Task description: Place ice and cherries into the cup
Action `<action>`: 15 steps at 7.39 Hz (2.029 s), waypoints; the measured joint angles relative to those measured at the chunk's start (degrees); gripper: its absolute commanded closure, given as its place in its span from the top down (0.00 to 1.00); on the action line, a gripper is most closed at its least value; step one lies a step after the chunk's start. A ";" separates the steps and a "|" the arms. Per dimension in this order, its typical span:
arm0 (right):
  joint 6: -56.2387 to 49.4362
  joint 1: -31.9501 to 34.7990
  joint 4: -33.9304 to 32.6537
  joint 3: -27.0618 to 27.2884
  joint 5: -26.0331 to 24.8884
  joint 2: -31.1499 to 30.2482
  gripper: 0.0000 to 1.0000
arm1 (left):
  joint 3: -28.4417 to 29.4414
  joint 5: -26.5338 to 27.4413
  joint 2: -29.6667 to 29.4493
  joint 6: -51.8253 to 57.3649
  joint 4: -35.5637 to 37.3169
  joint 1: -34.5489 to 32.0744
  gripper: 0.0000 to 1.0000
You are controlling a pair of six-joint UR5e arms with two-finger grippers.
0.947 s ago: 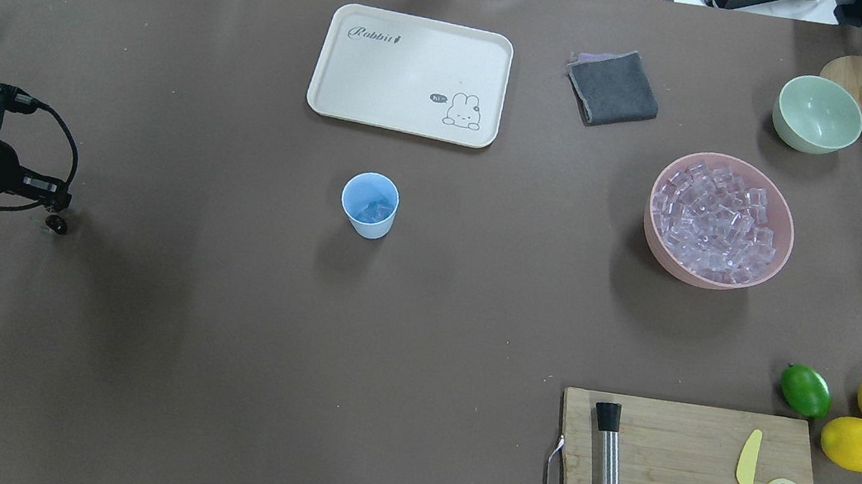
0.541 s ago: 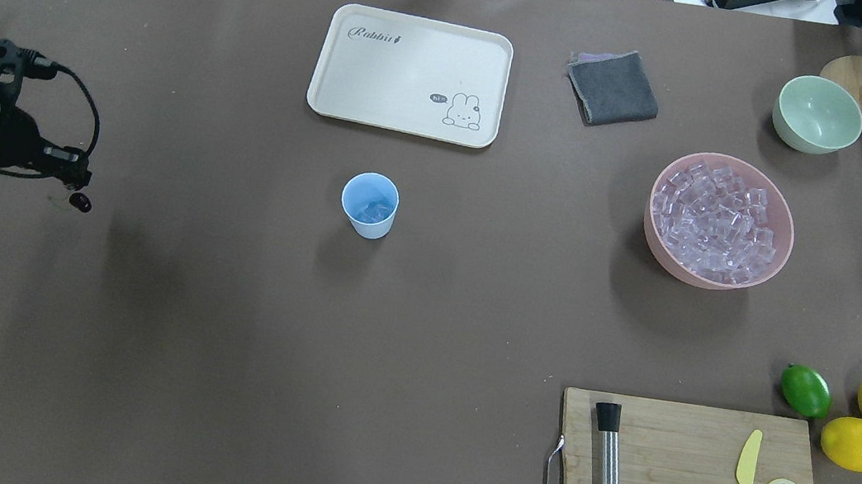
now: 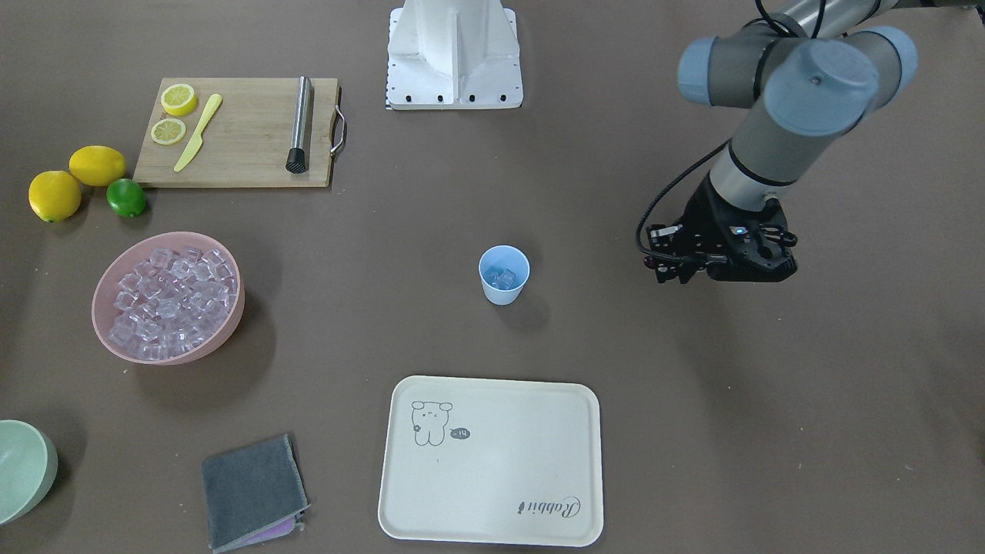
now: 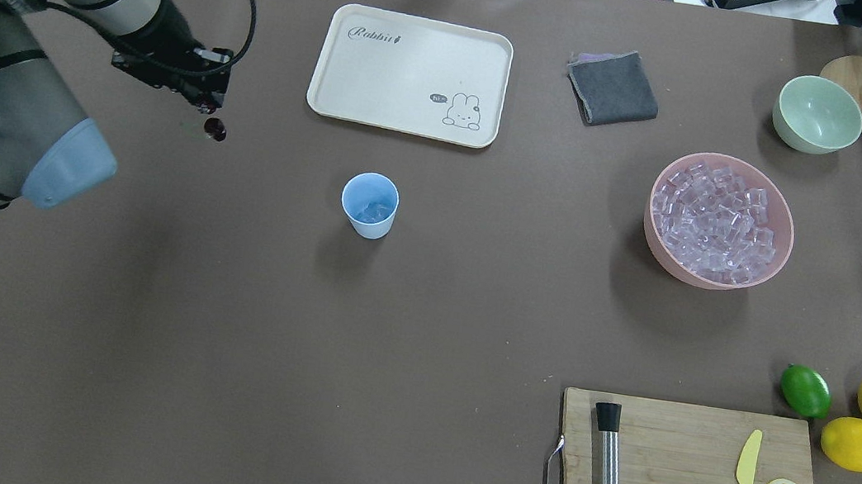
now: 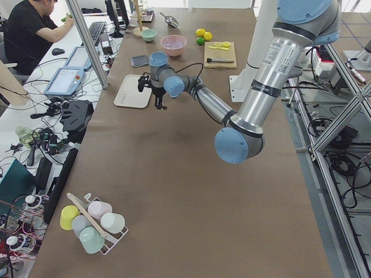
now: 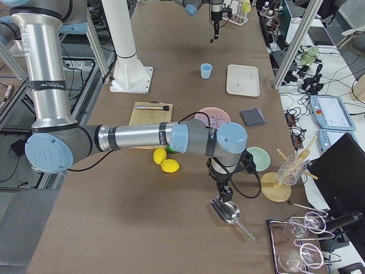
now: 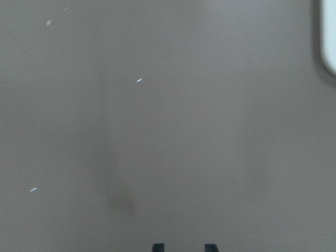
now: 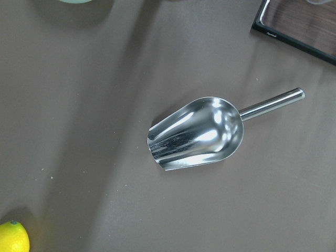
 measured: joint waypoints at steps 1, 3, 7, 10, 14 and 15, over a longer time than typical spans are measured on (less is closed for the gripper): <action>-0.01 0.00 0.00 0.00 0.00 0.00 1.00 | 0.61 0.67 -4.47 -3.27 1.37 1.25 0.36; -0.02 0.03 0.00 -0.09 -0.08 -0.11 1.00 | 2.08 6.40 -9.06 -9.46 1.52 6.55 0.36; 2.88 0.06 -0.47 -0.28 -0.88 0.03 1.00 | 3.78 11.29 -10.29 -13.87 -0.90 11.23 0.37; 4.49 0.13 -4.49 -0.44 1.90 0.87 1.00 | 3.58 11.38 -10.29 -14.16 -1.05 11.61 0.38; 4.41 0.75 -6.94 -0.13 4.06 1.13 1.00 | 3.49 11.39 -10.25 -14.27 -1.36 11.78 0.97; 4.36 0.77 -6.94 -0.11 4.05 1.10 1.00 | 3.48 11.39 -10.19 -14.56 -1.65 11.92 0.98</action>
